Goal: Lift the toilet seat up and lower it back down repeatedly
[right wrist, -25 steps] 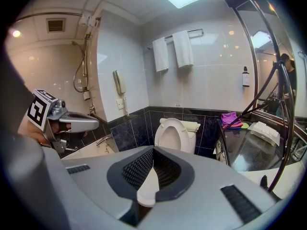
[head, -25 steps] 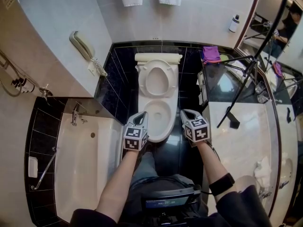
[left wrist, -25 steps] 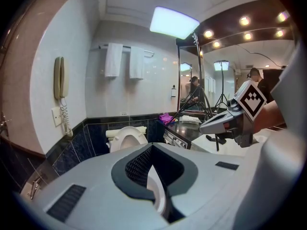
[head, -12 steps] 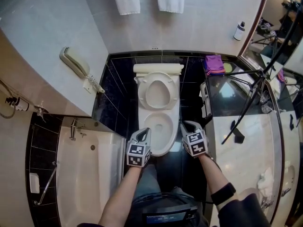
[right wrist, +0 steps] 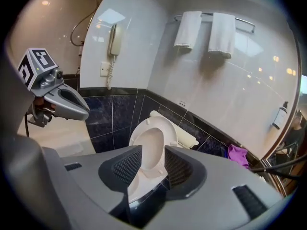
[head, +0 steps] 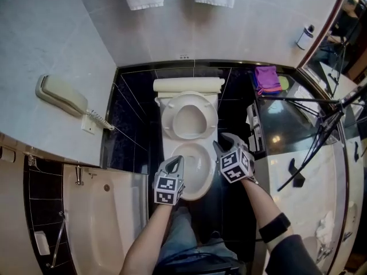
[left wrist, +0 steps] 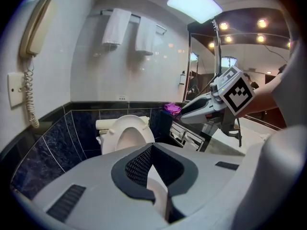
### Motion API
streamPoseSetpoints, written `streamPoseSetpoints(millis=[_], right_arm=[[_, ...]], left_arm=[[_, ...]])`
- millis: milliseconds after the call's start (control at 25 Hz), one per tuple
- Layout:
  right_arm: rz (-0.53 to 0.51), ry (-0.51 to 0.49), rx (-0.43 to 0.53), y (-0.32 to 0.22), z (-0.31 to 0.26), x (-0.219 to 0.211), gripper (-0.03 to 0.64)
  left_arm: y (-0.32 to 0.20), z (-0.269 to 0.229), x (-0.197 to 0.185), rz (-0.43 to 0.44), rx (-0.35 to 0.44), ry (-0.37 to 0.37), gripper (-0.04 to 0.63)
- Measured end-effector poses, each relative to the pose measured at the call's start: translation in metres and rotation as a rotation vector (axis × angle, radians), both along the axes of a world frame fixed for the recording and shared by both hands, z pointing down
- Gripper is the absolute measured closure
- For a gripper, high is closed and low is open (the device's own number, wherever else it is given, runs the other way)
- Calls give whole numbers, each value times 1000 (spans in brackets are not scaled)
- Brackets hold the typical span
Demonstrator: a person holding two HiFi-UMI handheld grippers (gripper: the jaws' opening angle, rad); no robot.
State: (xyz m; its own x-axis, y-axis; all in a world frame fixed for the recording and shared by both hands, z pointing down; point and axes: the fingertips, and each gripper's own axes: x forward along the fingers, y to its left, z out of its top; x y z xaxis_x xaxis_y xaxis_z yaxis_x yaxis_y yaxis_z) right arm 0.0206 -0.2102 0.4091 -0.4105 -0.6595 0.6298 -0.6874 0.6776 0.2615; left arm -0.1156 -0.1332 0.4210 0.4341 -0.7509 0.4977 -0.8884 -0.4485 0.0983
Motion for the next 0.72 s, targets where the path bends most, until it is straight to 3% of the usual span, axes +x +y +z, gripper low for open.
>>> streamPoseSetpoints(millis=[440,720], right_arm=[[-171,291,118,-139,48,-46,434],[-249,411,161,-206,74,-80,434]], left_arm=[[-103,52,-16,25,-30,14,604],[-141,88,-25,12,-54,36,604]])
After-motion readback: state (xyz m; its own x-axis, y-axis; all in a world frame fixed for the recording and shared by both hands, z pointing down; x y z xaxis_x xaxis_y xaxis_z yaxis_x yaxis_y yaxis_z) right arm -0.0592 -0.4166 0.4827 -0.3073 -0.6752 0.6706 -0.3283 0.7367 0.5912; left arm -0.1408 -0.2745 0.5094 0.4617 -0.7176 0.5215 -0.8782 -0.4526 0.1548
